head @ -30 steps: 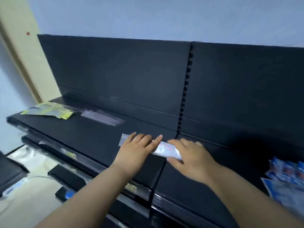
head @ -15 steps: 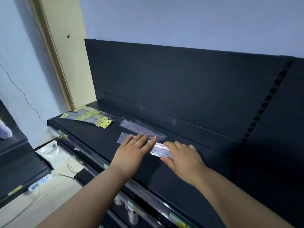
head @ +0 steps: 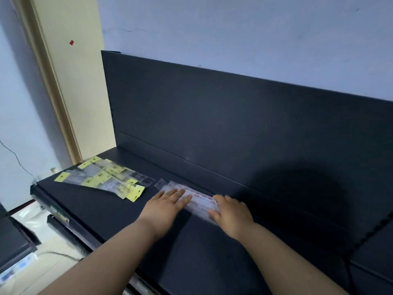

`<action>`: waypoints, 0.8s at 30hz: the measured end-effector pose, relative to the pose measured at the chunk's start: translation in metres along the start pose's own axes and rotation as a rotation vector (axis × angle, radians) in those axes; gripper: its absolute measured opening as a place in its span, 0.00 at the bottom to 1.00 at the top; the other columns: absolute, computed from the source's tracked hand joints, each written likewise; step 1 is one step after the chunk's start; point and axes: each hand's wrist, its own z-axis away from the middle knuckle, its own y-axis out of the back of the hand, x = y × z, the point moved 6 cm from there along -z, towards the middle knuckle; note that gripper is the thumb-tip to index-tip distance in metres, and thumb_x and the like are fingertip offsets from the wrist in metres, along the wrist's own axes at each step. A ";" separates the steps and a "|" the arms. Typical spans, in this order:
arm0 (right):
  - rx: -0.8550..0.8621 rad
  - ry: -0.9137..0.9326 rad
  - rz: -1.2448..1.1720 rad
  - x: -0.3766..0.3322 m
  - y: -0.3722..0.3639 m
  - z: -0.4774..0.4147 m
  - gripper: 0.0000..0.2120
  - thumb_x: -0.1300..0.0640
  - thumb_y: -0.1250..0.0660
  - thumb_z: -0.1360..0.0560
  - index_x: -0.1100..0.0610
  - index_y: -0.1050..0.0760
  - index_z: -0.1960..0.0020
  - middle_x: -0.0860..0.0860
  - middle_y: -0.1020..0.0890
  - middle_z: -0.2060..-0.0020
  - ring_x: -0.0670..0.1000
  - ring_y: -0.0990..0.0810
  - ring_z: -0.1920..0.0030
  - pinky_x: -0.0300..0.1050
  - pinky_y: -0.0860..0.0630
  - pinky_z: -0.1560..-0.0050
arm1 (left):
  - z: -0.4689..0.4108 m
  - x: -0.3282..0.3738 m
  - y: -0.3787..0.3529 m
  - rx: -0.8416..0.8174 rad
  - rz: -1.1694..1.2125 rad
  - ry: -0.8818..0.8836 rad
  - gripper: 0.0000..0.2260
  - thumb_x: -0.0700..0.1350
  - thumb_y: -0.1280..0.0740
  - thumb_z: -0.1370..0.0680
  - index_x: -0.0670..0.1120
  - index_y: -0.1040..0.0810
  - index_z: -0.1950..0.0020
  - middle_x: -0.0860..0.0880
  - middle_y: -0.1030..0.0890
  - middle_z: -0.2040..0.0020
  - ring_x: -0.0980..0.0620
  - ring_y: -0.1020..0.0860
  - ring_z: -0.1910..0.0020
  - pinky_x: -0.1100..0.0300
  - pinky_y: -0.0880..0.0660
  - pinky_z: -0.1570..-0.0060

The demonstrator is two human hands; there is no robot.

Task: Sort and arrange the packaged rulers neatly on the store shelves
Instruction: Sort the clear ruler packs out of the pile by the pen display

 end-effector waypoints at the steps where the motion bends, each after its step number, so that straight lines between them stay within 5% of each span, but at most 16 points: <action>1: -0.018 -0.023 0.014 -0.002 -0.006 -0.008 0.20 0.42 0.44 0.21 0.51 0.35 0.34 0.53 0.25 0.40 0.56 0.27 0.41 0.51 0.33 0.42 | -0.006 -0.007 -0.004 -0.020 0.008 -0.016 0.36 0.32 0.47 0.24 0.54 0.58 0.22 0.52 0.58 0.21 0.54 0.56 0.23 0.57 0.57 0.25; 5: -0.104 -0.077 0.079 -0.011 -0.028 -0.030 0.25 0.39 0.45 0.23 0.51 0.37 0.31 0.53 0.33 0.35 0.56 0.35 0.34 0.53 0.38 0.38 | -0.026 -0.029 -0.017 -0.094 0.013 -0.095 0.33 0.34 0.47 0.22 0.54 0.57 0.22 0.52 0.58 0.21 0.52 0.56 0.23 0.57 0.57 0.26; 8: -0.178 -0.140 0.079 -0.022 -0.042 -0.036 0.36 0.34 0.47 0.24 0.49 0.52 0.23 0.50 0.52 0.23 0.54 0.54 0.24 0.57 0.54 0.28 | -0.044 -0.042 -0.029 -0.099 0.016 -0.187 0.27 0.44 0.48 0.18 0.55 0.58 0.22 0.52 0.57 0.21 0.52 0.56 0.23 0.56 0.57 0.26; 10: -0.214 -0.144 0.059 -0.029 -0.051 -0.037 0.34 0.35 0.52 0.22 0.48 0.58 0.22 0.47 0.59 0.23 0.50 0.61 0.24 0.57 0.61 0.26 | -0.053 -0.044 -0.038 -0.123 0.038 -0.250 0.24 0.50 0.51 0.16 0.54 0.56 0.22 0.51 0.56 0.21 0.51 0.56 0.23 0.54 0.56 0.26; 14: -0.267 -0.185 0.004 -0.031 -0.062 -0.033 0.32 0.35 0.59 0.22 0.46 0.64 0.24 0.45 0.62 0.24 0.47 0.64 0.24 0.52 0.65 0.26 | -0.062 -0.039 -0.049 -0.218 0.030 -0.341 0.23 0.55 0.53 0.17 0.55 0.54 0.22 0.52 0.53 0.21 0.51 0.55 0.23 0.50 0.56 0.25; 18: -0.104 -0.231 -0.013 -0.024 -0.043 -0.017 0.45 0.29 0.73 0.38 0.45 0.65 0.24 0.43 0.62 0.24 0.44 0.66 0.25 0.50 0.68 0.27 | -0.079 -0.013 -0.040 -0.074 -0.003 -0.447 0.25 0.58 0.61 0.19 0.55 0.56 0.22 0.52 0.56 0.21 0.52 0.57 0.23 0.49 0.58 0.26; 24: -0.009 -0.438 0.015 0.024 -0.014 0.070 0.30 0.38 0.55 0.20 0.47 0.62 0.23 0.45 0.60 0.23 0.46 0.64 0.25 0.49 0.65 0.25 | -0.075 0.087 -0.022 0.014 -0.007 -0.704 0.42 0.62 0.75 0.36 0.53 0.56 0.22 0.53 0.56 0.21 0.54 0.57 0.23 0.51 0.60 0.27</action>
